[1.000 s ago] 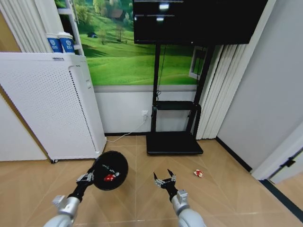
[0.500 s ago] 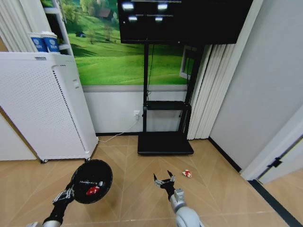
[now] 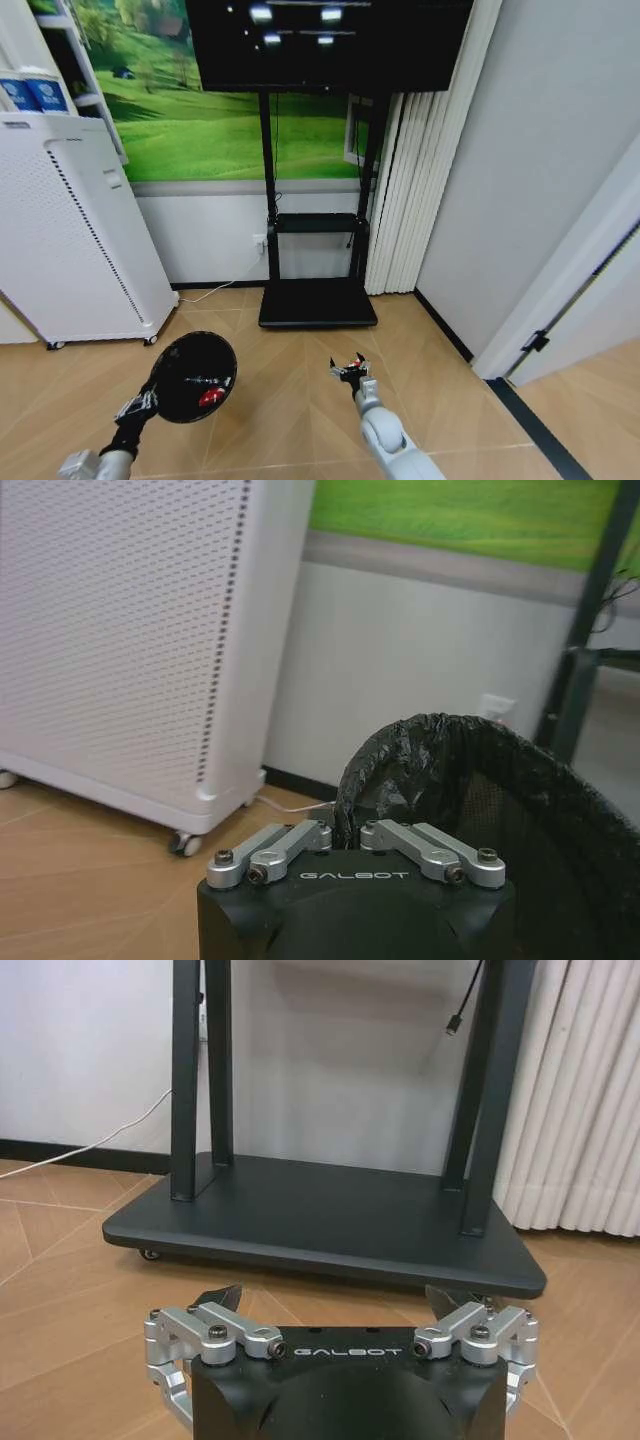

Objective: Pick up the trash bin and place the garbage on the floor into it.

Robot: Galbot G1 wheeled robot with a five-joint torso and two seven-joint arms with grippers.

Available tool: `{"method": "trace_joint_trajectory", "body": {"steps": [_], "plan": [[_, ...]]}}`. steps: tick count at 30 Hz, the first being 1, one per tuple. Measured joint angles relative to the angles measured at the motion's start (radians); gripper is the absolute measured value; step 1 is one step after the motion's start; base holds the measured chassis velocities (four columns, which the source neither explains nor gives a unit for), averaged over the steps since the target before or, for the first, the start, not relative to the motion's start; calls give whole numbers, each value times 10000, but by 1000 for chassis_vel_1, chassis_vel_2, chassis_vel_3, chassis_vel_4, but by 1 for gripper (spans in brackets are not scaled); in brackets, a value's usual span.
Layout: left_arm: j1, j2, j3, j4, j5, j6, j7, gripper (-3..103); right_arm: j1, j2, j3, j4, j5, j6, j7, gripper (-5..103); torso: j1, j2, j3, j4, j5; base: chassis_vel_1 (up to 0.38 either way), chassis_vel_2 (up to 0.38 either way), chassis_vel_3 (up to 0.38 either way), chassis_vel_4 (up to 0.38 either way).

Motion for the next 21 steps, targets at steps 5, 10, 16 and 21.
{"method": "trace_joint_trajectory", "body": {"steps": [5, 10, 16, 21], "plan": [[199, -50, -471, 90, -12, 358, -219, 7, 390, 126, -59, -488, 88, -48, -151, 100, 0, 0, -1, -2, -1, 63, 78, -47, -54], [622, -351, -952, 19, -31, 521, -163, 7, 896, 263, -235, -905, 106, -384, -211, 100, 0, 0, -1, -2, 3, 0, 0, 0, 0], [1056, -858, -1243, -62, 30, 488, 147, 7, 1149, 303, -349, -1151, 114, -402, -226, 100, -3, 1, -2, -3, 0, -15, -13, 27, 11], [1128, -1014, -1251, -46, 149, 348, 267, 7, 1072, 280, -349, -1156, 120, -410, -227, 100, -4, 1, -3, -3, 2, -48, 40, 41, -30]]}}
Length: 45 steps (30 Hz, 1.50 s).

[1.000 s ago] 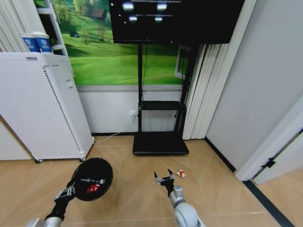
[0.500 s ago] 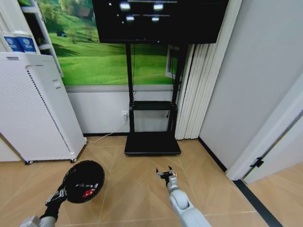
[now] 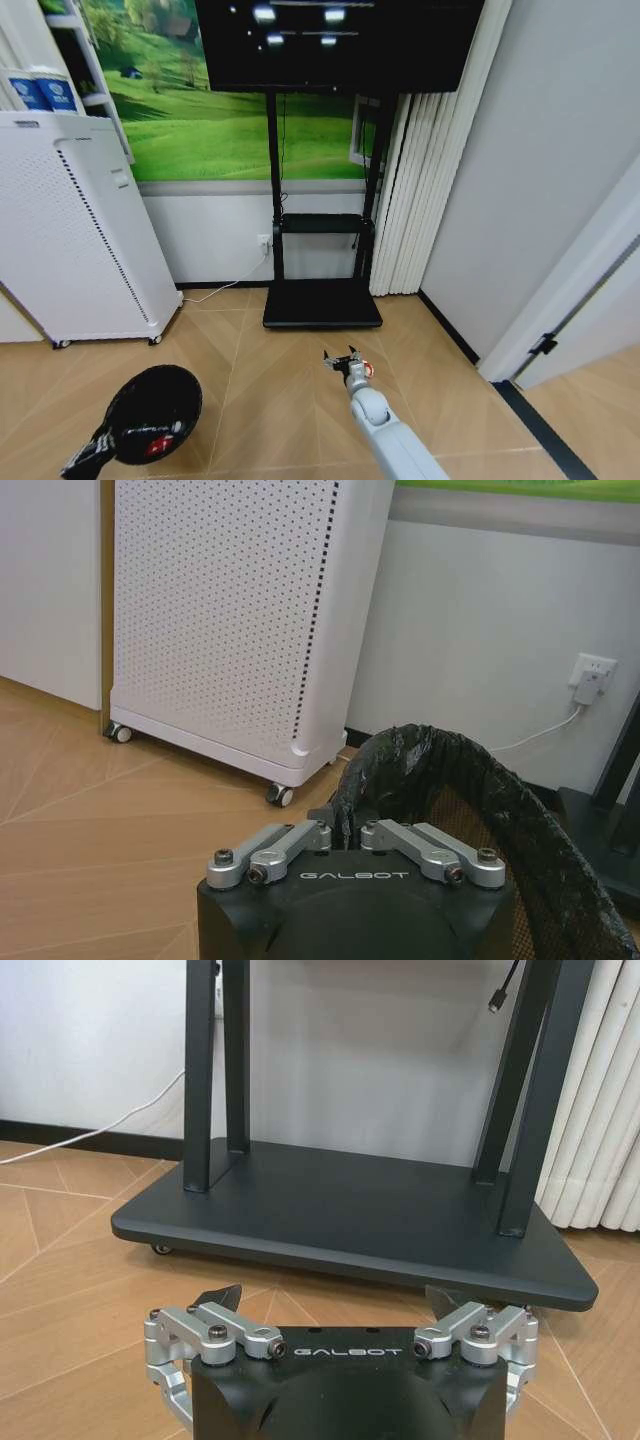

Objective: Pick up the trash bin and place the garbage on the floor into it.

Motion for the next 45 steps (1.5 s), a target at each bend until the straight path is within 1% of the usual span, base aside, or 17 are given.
{"method": "trace_joint_trajectory", "body": {"steps": [10, 12, 13, 14, 19, 25, 27, 33, 34, 37, 43, 44, 45], "plan": [[-188, 67, 214, 19, 35, -2, 15, 7, -148, -133, 182, -50, -12, 139, 173, 100, 3, 0, 3, -3, -1, -169, 170, 167, -168], [-205, 69, 243, 48, 46, -2, 46, 7, -240, -177, 280, -184, -99, 511, 224, 100, 6, -1, 4, -2, 2, -181, 136, 173, -157], [-177, 62, 242, 51, 36, -2, 93, 7, -321, -237, 357, -270, -296, 585, 224, 100, 6, -1, 4, -4, 0, -119, 55, 50, -100], [-177, 62, 242, 51, 36, -2, 93, 7, -321, -237, 357, -270, -296, 585, 224, 100, 6, -1, 4, -4, 0, -119, 55, 50, -100], [-67, 43, 55, 79, -88, -48, 224, 7, -391, -424, 590, -841, -963, 288, 157, 100, 2, 0, 1, 0, 1, 1, -1, -7, 5], [57, 35, -89, 105, -214, -186, 430, 7, -289, -505, 649, -1349, -1071, 23, 43, 100, 1, 0, 0, -1, 2, 27, -40, -20, 28], [148, 0, -171, 117, -278, -297, 599, 7, -107, -471, 648, -1768, -1130, -109, 40, 100, 1, 0, 1, 0, 2, 0, 0, 0, 0], [220, -27, -294, 231, -360, -441, 774, 7, 168, -418, 515, -2486, -1150, -386, 90, 100, 2, 0, 1, -1, 1, 0, 0, 0, 0], [220, -27, -294, 231, -360, -441, 774, 7, 168, -418, 515, -2486, -1150, -386, 90, 100, 2, 0, 1, -1, 1, 0, 0, 0, 0], [221, -38, -263, 347, -357, -522, 855, 7, 390, -333, 465, -3195, -1122, -411, 103, 100, 2, 0, 1, -1, 2, 0, 0, 0, 0], [171, -84, -138, 412, -329, -560, 893, 7, 543, -267, 453, -3693, -1071, -457, 140, 100, 2, 0, 1, -3, 0, 0, 0, 0, 0], [153, -87, -92, 443, -320, -592, 918, 7, 660, -202, 450, -4032, -1060, -382, 204, 103, 1, 0, 1, -2, 0, 0, 0, 0, 0], [144, -88, -71, 470, -317, -612, 941, 7, 727, -164, 448, -4236, -1058, -346, 238, 100, 1, 0, 1, -1, 0, 0, 0, 0, 0]]}}
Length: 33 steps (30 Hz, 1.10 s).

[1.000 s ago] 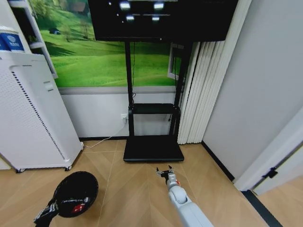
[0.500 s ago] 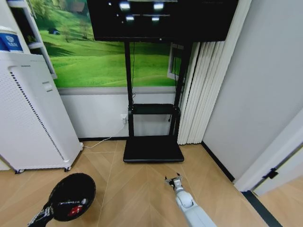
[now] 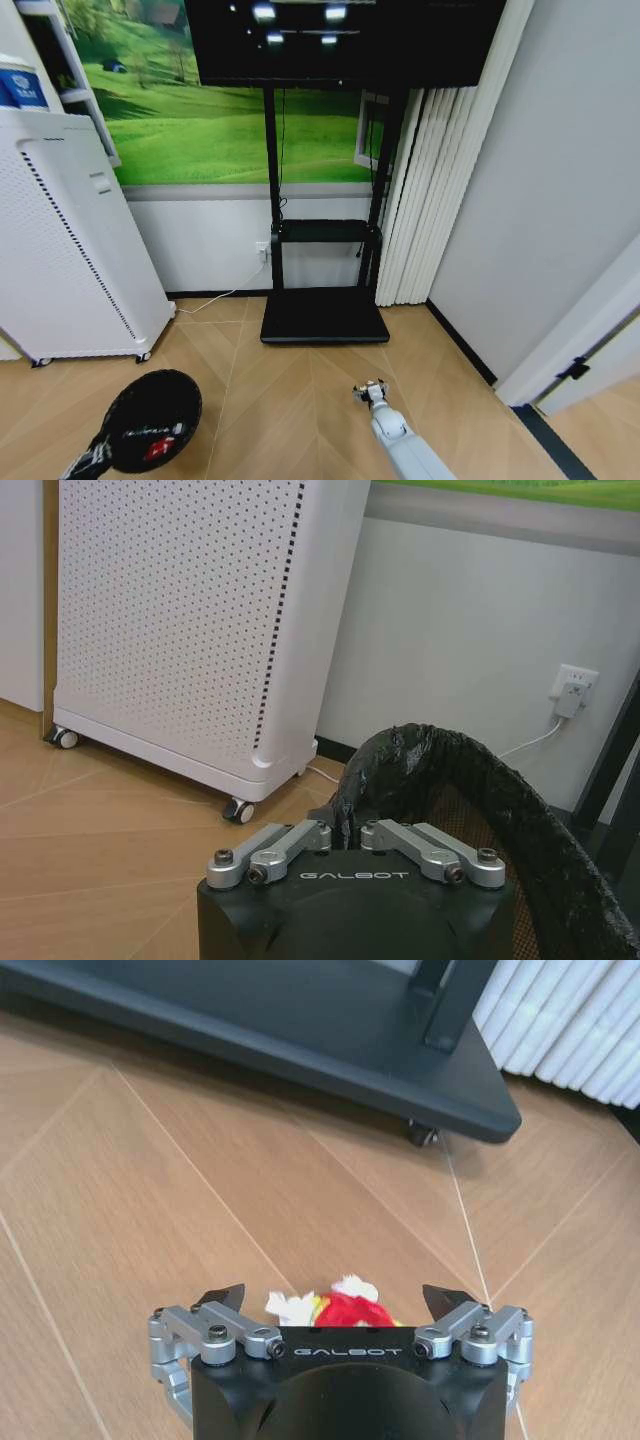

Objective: Pick up the trash bin and place the garbage on the floor into it.

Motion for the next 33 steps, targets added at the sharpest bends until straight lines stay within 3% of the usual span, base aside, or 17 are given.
{"method": "trace_joint_trajectory", "body": {"steps": [9, 10, 13, 17, 20, 22, 26, 33], "plan": [[29, 66, 5, 155, -67, -108, 144, 7, 404, 221, 86, -1087, 69, 219, 190, 86, 0, 0, 0, 4, 0, 0, 0, 0, 0], [29, 85, -16, 197, -109, -132, 158, 7, 419, 222, 108, -1200, 62, 275, 189, 76, 0, 0, 0, 3, 0, 0, 0, 0, 0], [29, 123, -41, 279, -158, -168, 188, 7, 413, 209, 128, -1317, 57, 333, 161, 70, 1, 0, 0, 1, 1, 0, 0, 0, 0], [-39, 195, -35, 380, -181, -199, 220, 7, 322, 197, 188, -1407, 43, 445, 147, 48, 1, 1, -1, 1, -1, 0, 0, 0, 0], [-81, 209, -19, 380, -203, -200, 219, 7, 276, 190, 193, -1408, 41, 492, 147, 43, 1, 1, -1, 0, -3, 0, 0, 0, 0], [-135, 240, 17, 363, -220, -198, 213, 7, 192, 180, 207, -1341, 51, 525, 147, 33, 0, 1, -1, 0, -3, 0, 0, 0, 0], [-165, 364, 97, 322, -213, -191, 188, 7, -122, 78, 275, -723, 304, 507, 172, 24, 3, 0, 2, 2, 3, 0, 0, 0, 0], [-267, 592, 397, 219, -98, -184, 187, 7, -914, -165, 495, 1199, 1249, 954, 20, 21, 3, 0, 2, 4, 3, 0, 0, 0, 0]]}}
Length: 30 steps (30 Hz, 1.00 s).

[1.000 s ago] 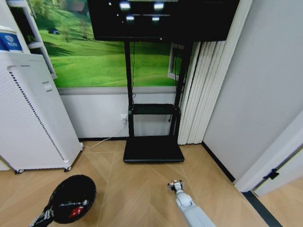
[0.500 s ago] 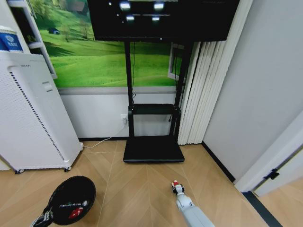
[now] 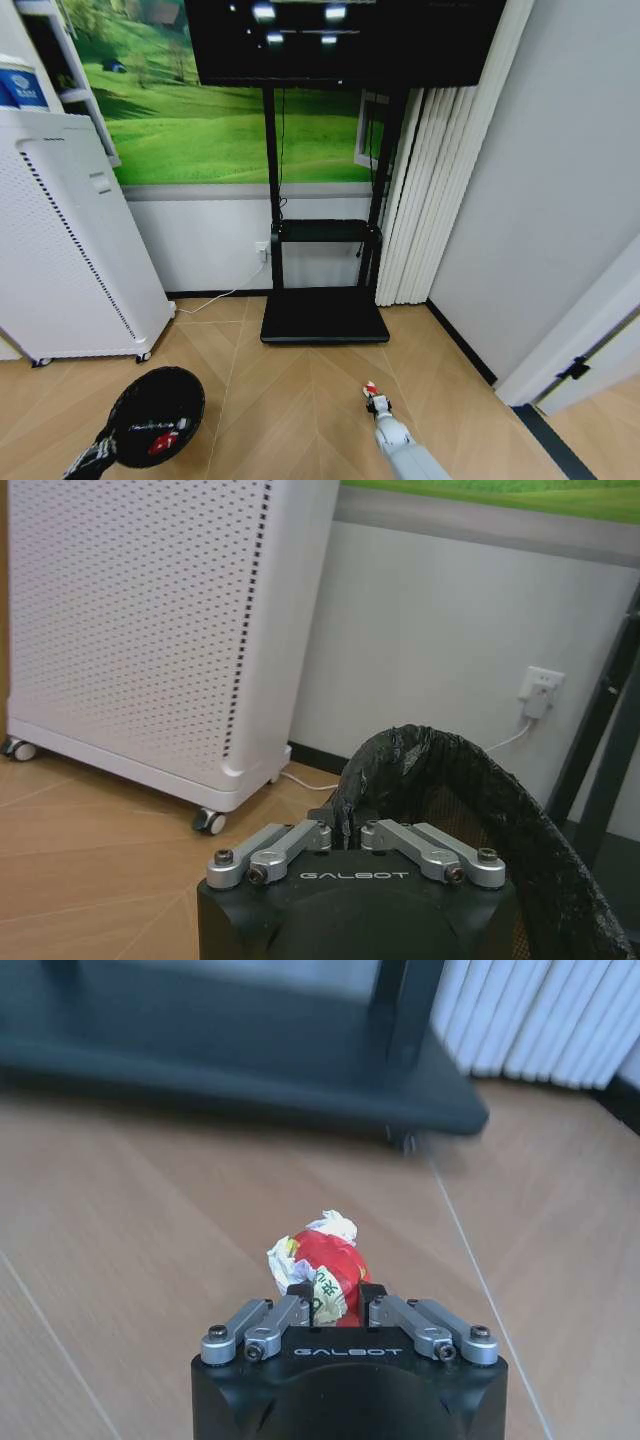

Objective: Pick up the trash bin and place the garbage on the floor into it.

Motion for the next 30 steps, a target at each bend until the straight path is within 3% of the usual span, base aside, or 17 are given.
{"method": "trace_joint_trajectory", "body": {"steps": [2, 3, 5, 10, 11, 15, 22, 24, 30], "plan": [[-350, 375, 361, -29, 110, 28, -91, 7, -855, -149, 486, 2096, 336, 395, -203, 21, 0, 0, 0, 0, -3, 0, 0, 0, 0], [-350, 375, 361, -29, 110, 28, -91, 7, -855, -149, 486, 2096, 336, 395, -203, 21, 0, 0, 0, 0, -3, 0, 0, 0, 0], [-1056, 1000, 861, 88, 145, 113, -352, 7, -2067, -341, 960, 4163, 282, 822, -660, 21, 0, 0, -2, -7, -6, 0, 0, 0, 0], [-2130, 2025, 1840, 418, -66, 144, -786, 7, -3714, -546, 1109, 6694, 88, 708, -1005, 21, 0, 0, -1, -20, -8, 0, 0, 0, 0], [-2207, 2154, 1969, 443, -83, 150, -796, 7, -3942, -585, 955, 7125, 55, 700, -1167, 21, 0, 0, -1, -14, 0, 0, 0, 0, 0], [-2508, 2581, 2510, 538, -73, 239, -793, 7, -4622, -709, 353, 8400, -130, 1036, -1860, 21, -1, 0, -2, 8, -2, 0, 0, 0, 0], [-3326, 3261, 4267, 847, -73, 331, -731, 7, -5705, -784, 124, 9840, -462, 1535, -2510, 21, 0, 0, -2, -8, -2, 0, 0, 0, 0], [-3643, 3584, 5312, 1035, 9, 291, -490, 7, -6199, -896, 67, 10368, -717, 1932, -3049, 21, 0, 0, -2, -9, -7, 0, 0, 0, 0], [-3832, 3919, 6496, 1078, 285, 119, 53, 7, -6568, -920, -51, 10313, -1259, 2479, -3712, 21, -1, 0, -2, -1, -3, 0, 0, 0, 0]]}}
